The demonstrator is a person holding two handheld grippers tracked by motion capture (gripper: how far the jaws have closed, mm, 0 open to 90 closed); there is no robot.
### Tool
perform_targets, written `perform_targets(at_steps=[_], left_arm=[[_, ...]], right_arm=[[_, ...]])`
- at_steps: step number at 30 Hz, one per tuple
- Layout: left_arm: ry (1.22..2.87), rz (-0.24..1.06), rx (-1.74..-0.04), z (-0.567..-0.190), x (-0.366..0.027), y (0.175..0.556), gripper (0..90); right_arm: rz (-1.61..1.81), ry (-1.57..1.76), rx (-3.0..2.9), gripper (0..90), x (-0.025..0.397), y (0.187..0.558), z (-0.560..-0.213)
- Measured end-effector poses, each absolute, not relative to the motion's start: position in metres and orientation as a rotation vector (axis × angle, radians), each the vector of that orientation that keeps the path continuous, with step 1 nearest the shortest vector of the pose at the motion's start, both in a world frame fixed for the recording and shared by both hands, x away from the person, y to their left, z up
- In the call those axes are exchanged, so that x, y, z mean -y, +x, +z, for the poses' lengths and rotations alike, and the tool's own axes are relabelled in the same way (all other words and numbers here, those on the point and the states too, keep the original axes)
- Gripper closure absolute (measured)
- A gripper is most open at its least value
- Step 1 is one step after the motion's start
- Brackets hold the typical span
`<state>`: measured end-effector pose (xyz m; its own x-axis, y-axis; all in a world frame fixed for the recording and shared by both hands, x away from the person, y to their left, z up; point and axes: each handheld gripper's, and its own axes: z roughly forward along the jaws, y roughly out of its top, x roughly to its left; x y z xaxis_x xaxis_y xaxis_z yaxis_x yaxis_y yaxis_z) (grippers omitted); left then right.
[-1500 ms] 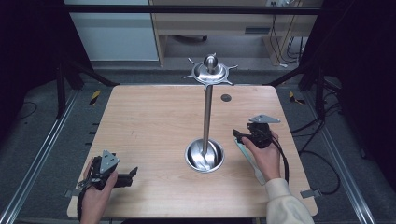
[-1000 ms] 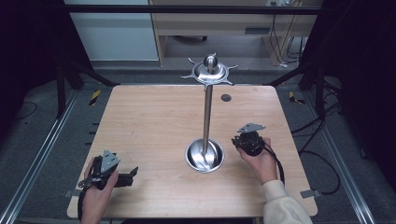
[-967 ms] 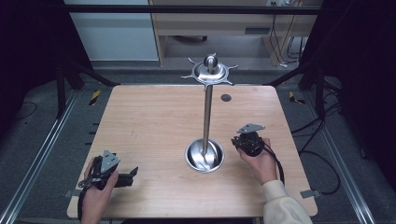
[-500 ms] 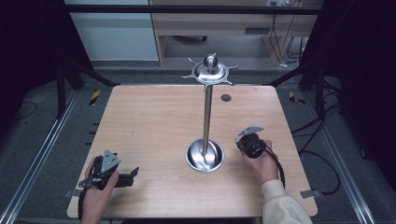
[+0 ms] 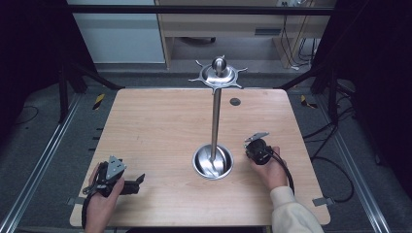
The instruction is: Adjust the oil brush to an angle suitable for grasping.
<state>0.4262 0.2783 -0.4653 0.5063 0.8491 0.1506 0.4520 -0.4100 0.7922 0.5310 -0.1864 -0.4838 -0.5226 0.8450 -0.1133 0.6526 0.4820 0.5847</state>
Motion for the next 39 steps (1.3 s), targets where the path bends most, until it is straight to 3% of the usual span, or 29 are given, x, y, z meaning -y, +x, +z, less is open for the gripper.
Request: perform_targets(at_steps=[16, 20, 23, 25, 30, 39], left_arm=[[2.050, 0.724, -1.070, -0.466, -0.277, 0.424, 3.0], [2.045, 0.715, -1.068, -0.466, -0.278, 0.423, 3.0], [2.041, 0.711, -1.068, -0.466, -0.278, 0.423, 3.0], [2.043, 0.707, -1.065, -0.466, -0.278, 0.423, 3.0], [2.042, 0.700, -1.060, -0.466, -0.278, 0.423, 3.0], [2.047, 0.700, -1.062, -0.466, -0.278, 0.422, 2.9]], right_arm=[[0.704, 1.344, -2.262, 87.7, 0.195, 0.529, -0.475], [0.678, 1.355, -2.286, 81.0, 0.195, 0.525, -0.460], [0.640, 1.388, -2.322, 63.5, 0.199, 0.526, -0.440], [0.612, 1.412, -2.333, 58.1, 0.201, 0.526, -0.428], [0.543, 1.468, -2.359, 53.1, 0.210, 0.526, -0.411], [0.465, 1.554, -2.415, 55.1, 0.218, 0.525, -0.415]])
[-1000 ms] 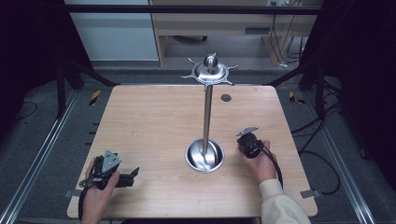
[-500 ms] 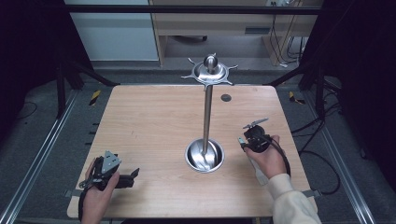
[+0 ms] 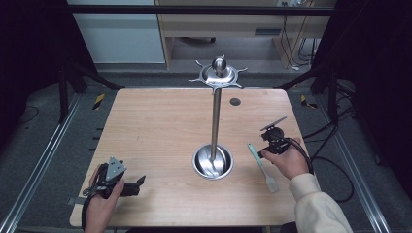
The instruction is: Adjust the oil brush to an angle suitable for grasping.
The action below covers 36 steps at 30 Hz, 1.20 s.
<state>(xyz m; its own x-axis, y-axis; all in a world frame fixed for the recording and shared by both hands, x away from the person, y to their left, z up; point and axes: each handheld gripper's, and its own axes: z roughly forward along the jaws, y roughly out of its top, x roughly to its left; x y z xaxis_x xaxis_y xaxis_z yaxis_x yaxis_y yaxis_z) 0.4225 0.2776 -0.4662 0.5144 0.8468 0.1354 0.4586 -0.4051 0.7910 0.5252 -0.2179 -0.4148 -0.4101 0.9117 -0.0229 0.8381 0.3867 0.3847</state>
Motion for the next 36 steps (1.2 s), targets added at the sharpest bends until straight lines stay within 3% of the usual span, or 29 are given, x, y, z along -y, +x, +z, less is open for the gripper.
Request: perform_targets(at_steps=[17, 36], left_arm=[[2.057, 0.695, -1.059, -0.467, -0.277, 0.423, 3.0], [2.062, 0.687, -1.057, -0.467, -0.277, 0.423, 3.0]], right_arm=[[0.321, 1.628, -2.500, 69.3, 0.212, 0.527, -0.456], [0.268, 1.635, -2.539, 76.7, 0.210, 0.531, -0.465]])
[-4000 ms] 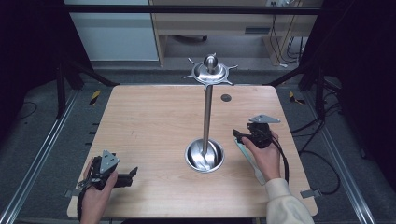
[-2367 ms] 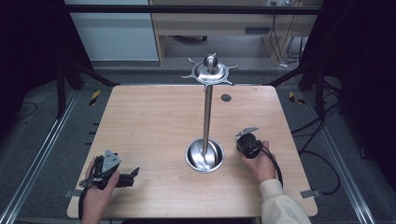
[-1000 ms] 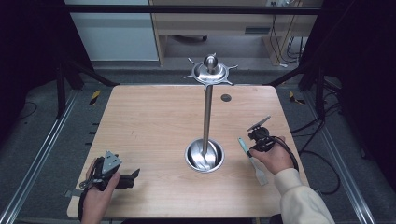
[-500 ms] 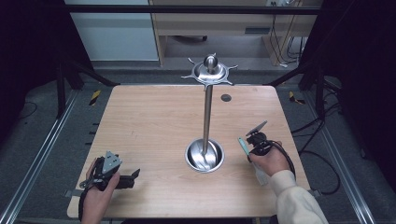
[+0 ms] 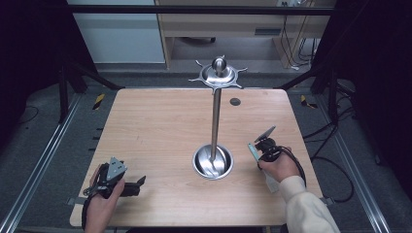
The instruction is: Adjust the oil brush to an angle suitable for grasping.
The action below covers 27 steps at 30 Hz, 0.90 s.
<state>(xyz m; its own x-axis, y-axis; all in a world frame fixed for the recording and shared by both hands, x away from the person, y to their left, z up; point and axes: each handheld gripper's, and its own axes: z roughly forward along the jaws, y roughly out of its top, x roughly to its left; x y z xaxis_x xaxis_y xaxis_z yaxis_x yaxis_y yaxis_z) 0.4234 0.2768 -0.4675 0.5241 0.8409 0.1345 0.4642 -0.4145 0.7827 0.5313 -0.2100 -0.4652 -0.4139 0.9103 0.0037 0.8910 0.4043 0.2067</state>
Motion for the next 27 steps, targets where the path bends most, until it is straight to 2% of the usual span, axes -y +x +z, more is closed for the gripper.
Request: perform_targets(at_steps=[17, 21, 27], left_arm=[[2.067, 0.682, -1.057, -0.468, -0.277, 0.424, 3.0], [2.072, 0.678, -1.056, -0.469, -0.276, 0.424, 3.0], [2.072, 0.678, -1.057, -0.468, -0.276, 0.424, 3.0]], right_arm=[[0.283, 1.661, -2.531, 82.2, 0.213, 0.532, -0.462], [0.350, 1.645, -2.507, 82.2, 0.217, 0.531, -0.449], [0.527, 1.605, -2.434, 82.2, 0.229, 0.521, -0.407]])
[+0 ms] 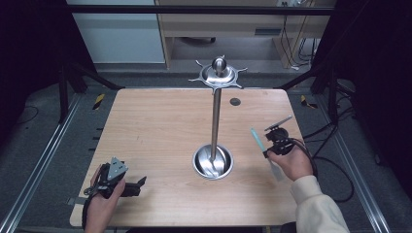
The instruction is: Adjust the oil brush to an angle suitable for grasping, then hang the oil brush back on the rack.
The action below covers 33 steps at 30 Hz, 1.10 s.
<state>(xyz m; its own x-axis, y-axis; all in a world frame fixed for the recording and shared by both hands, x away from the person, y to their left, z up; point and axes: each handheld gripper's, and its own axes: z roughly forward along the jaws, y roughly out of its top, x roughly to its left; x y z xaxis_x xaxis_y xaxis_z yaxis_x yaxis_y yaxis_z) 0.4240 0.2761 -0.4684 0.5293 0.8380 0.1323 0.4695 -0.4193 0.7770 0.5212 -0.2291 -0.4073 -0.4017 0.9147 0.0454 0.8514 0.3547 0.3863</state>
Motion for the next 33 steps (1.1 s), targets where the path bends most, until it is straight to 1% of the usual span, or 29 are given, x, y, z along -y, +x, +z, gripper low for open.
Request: perform_targets(at_steps=[6, 12, 19, 33], left_arm=[[2.077, 0.677, -1.054, -0.469, -0.276, 0.425, 2.9], [2.079, 0.676, -1.053, -0.469, -0.275, 0.425, 3.0], [2.079, 0.674, -1.055, -0.469, -0.276, 0.424, 2.9], [2.084, 0.673, -1.054, -0.470, -0.275, 0.425, 2.9]], right_arm=[[0.709, 1.528, -2.314, 82.2, 0.247, 0.507, -0.356], [0.850, 1.468, -2.230, 82.2, 0.253, 0.495, -0.325], [0.964, 1.389, -2.172, 82.2, 0.257, 0.476, -0.301], [1.201, 1.220, -2.054, 82.2, 0.256, 0.447, -0.267]])
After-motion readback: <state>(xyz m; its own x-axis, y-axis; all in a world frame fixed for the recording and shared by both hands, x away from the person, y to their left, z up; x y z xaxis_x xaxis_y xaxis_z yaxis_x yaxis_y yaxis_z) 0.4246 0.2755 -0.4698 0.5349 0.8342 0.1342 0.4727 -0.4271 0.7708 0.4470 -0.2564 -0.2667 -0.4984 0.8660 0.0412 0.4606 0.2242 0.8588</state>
